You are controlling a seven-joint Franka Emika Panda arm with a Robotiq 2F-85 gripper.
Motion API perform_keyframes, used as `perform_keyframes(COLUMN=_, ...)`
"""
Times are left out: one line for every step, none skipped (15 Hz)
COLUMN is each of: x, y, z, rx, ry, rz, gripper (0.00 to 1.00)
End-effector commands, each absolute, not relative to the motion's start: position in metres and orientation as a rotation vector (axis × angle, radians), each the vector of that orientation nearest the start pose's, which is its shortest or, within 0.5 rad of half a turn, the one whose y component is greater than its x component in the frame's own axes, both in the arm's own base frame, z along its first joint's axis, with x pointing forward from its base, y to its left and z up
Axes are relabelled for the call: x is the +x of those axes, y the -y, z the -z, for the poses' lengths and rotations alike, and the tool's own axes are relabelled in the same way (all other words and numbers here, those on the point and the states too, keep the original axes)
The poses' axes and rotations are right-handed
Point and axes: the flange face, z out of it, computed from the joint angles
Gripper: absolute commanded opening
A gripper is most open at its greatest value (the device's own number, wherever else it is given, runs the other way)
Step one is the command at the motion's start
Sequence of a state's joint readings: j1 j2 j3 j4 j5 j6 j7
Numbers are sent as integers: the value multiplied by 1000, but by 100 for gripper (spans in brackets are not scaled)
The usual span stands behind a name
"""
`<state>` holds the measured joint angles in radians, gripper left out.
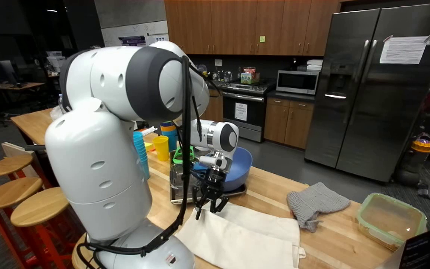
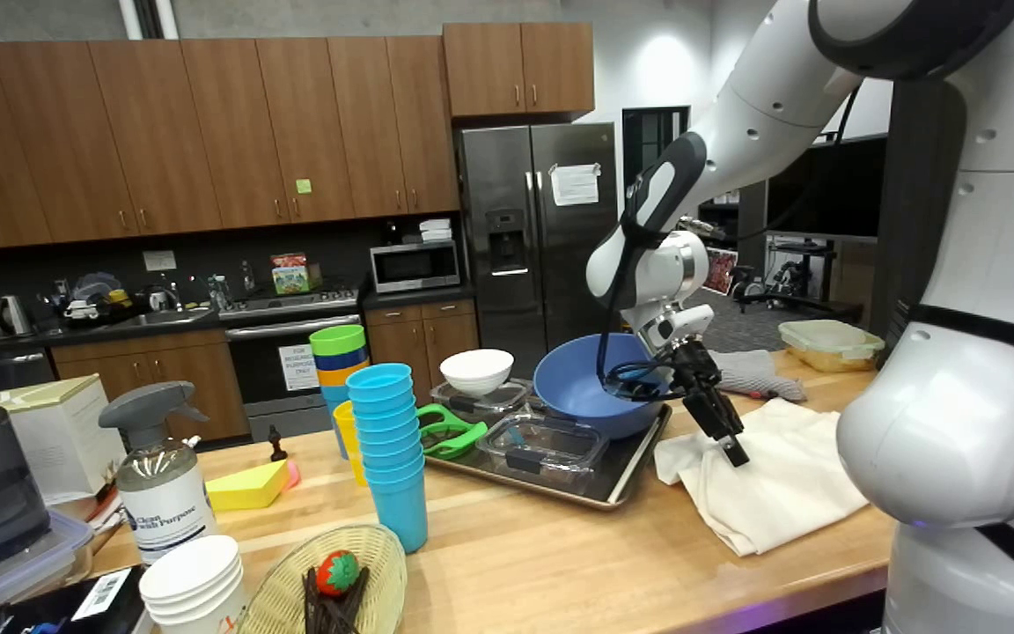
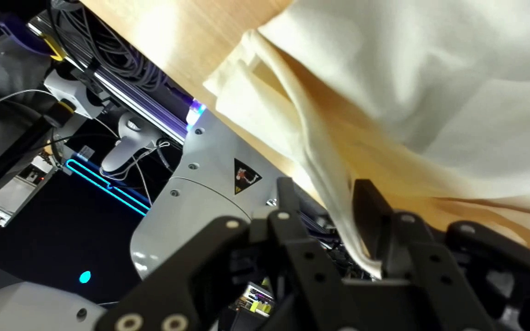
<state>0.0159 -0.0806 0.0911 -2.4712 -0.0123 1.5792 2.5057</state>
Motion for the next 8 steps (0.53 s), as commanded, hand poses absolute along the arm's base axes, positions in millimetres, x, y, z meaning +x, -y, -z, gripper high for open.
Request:
perform_keyframes(x=361, y=-36, z=-297, rx=840, ry=2183, rz=270, gripper=8)
perform_keyframes(x=361, y=-36, z=-297, rx=840, ry=2182, rz=268, gripper=0)
perform_keyframes(x=361, y=-35, z=-297, rx=843, ry=2174, rz=271, gripper=0)
perform_keyframes(x=361, y=-35, z=-297, rx=849, ry=2164, rz=266, gripper=0)
perform_keyframes(x=360, y=-34, z=-298, rx=849, ry=2157, rz=255, gripper=0)
perform_keyframes(x=360, y=-33, z=-299, rx=842, ry=2160, rz=238, gripper=1)
perform_keyframes(x=361, y=-31, z=-300, rx=820, ry=2191, rz=201, gripper=1)
perform_keyframes(x=364, y=-30, z=-300, rx=796, ry=2228, rz=165, gripper=1)
